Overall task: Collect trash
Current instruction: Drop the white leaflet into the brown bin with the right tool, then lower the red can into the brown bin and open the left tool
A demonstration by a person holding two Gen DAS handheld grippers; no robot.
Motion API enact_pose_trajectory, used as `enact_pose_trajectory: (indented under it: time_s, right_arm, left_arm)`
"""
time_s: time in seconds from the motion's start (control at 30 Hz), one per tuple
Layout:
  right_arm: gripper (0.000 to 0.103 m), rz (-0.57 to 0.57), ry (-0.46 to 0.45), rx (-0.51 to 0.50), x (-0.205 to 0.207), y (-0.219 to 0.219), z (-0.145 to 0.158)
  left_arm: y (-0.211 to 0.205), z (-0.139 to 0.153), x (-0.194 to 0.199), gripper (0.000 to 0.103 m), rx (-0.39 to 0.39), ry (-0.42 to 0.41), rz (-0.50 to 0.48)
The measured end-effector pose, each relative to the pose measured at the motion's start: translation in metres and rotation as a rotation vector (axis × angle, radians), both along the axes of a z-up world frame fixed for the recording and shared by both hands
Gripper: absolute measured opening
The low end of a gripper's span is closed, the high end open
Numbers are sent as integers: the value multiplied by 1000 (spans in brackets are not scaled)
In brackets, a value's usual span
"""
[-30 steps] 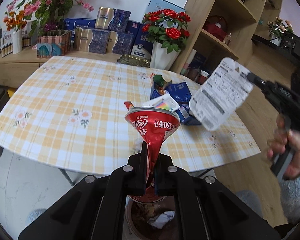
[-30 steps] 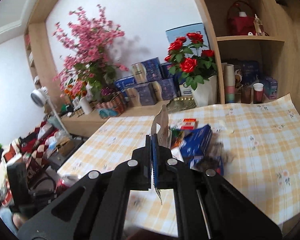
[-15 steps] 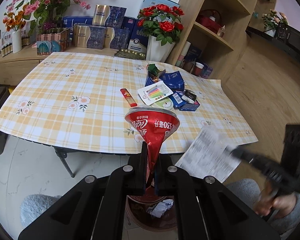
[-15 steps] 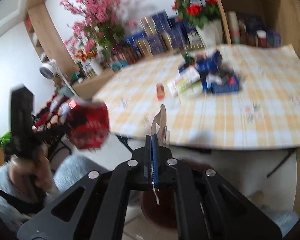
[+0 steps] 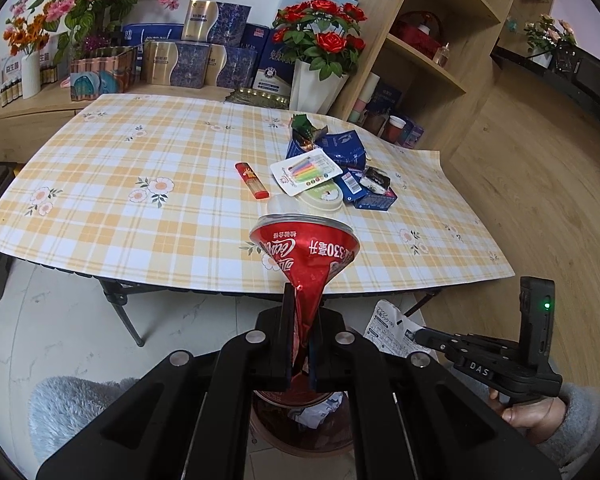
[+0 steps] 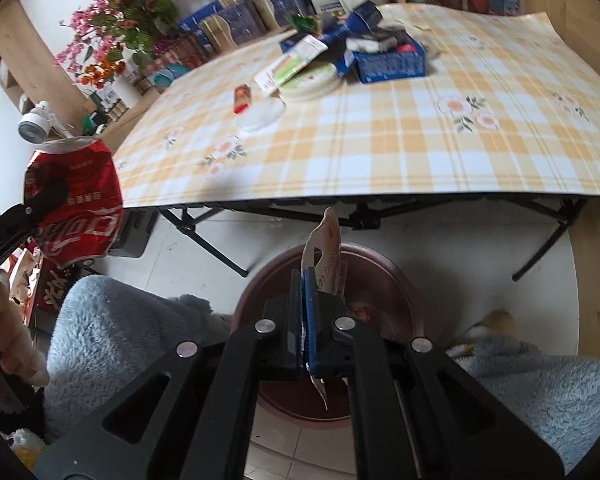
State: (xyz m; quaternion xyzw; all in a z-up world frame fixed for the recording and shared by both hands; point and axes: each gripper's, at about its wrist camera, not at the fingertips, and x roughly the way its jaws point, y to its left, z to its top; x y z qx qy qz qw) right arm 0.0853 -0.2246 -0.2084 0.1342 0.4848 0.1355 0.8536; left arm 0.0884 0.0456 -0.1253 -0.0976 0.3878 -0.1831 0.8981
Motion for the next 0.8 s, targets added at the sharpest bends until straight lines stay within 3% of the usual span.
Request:
enact_pose_trajectory:
  time_s: [0.1, 0.17, 0.23, 0.4, 0.53, 0.7, 0.8]
  right_arm:
    - [11, 10, 27, 18, 3, 0, -7]
    - [28, 15, 27, 22, 3, 0, -8]
    - [58, 18, 9, 33, 3, -1, -6]
    - [94, 4, -102, -13, 2, -15, 8]
    - [97, 5, -205, -121, -1, -28, 17]
    - [97, -62, -308, -296, -10, -45, 14]
    - [97, -90, -299, -301, -11, -53, 4]
  left_arm:
    - [-1, -4, 1, 5, -4, 6, -9]
    - [-2, -6, 1, 5, -5, 7, -13]
    - [-3, -8, 1, 5, 3, 5, -8]
    - [-9, -20, -1, 5, -8, 18, -39]
    - [-22, -29, -4, 5, -11, -5, -136]
    - [-48, -49, 1, 6, 61, -6, -237]
    - [-63, -64, 5, 6, 96, -1, -304]
